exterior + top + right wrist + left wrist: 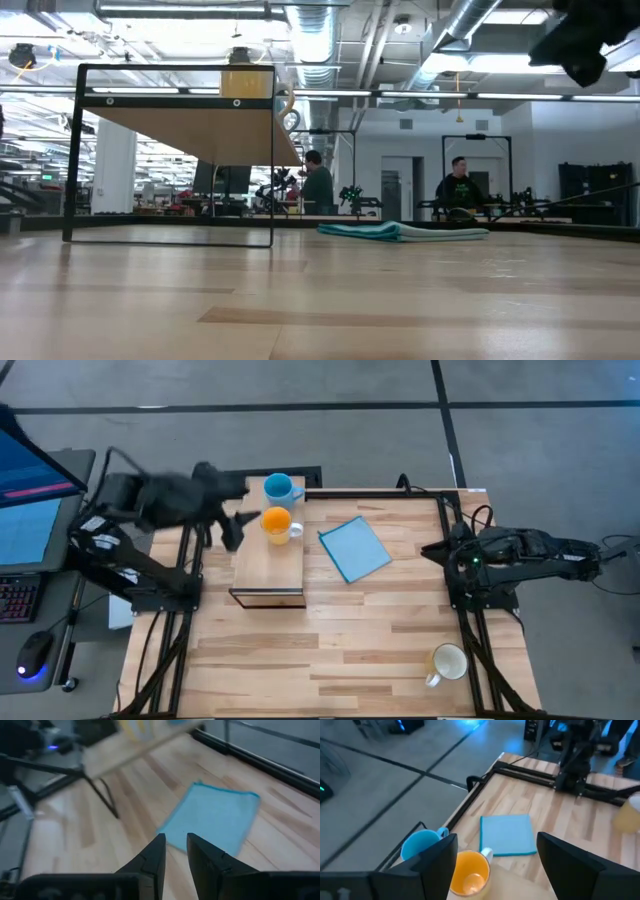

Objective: Stack small to large cups/mugs on shelf
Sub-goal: Put the yellow and white mug on the shelf

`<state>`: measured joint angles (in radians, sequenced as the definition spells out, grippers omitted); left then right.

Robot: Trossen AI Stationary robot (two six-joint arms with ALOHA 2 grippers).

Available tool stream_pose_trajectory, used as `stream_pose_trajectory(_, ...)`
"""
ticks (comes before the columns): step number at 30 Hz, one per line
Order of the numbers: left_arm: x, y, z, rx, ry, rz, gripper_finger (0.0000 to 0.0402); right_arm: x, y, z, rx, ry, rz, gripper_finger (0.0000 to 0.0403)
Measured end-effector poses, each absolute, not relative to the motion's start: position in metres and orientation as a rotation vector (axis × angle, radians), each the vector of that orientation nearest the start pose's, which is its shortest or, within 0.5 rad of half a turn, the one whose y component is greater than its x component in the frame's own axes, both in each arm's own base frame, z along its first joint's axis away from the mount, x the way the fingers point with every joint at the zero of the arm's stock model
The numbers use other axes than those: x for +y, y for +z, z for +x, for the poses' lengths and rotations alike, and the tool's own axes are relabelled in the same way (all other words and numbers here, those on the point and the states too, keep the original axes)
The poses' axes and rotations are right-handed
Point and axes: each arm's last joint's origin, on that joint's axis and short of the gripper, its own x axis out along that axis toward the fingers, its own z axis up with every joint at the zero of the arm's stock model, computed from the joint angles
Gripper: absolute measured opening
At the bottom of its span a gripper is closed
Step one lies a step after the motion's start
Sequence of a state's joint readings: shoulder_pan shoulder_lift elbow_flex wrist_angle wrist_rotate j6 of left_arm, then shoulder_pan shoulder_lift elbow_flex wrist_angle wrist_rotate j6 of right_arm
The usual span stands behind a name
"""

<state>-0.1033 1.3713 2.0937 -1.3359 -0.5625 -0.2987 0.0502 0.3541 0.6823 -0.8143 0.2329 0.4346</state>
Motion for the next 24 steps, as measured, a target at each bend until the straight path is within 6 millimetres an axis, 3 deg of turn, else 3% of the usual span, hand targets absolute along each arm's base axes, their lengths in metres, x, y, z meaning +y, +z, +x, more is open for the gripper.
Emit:
stream_pose_trajectory(8,-0.039,0.447,0.183,0.436,0.483,-0.055,0.0265,-0.002,0.303,0.074,0.318,-0.196,0.330,0.0102)
stream_pose_trajectory(12,-0.051,0.407,0.179,0.328,0.401,-0.082,0.0265,-0.002,0.323,0.079,0.291,-0.196,0.330,0.0102)
stream_pose_trajectory(16,-0.056,0.371,0.171,0.226,0.349,-0.106,0.0265,-0.001,0.355,0.092,0.247,-0.180,0.270,0.0102)
stream_pose_trajectory(20,-0.056,0.348,0.158,0.161,0.308,-0.128,0.0265,-0.001,0.386,0.107,0.333,-0.178,0.185,0.0102)
stream_pose_trajectory(24,-0.051,0.333,0.139,0.130,0.312,-0.171,0.0265,0.000,0.409,0.116,0.552,-0.197,0.149,0.0102)
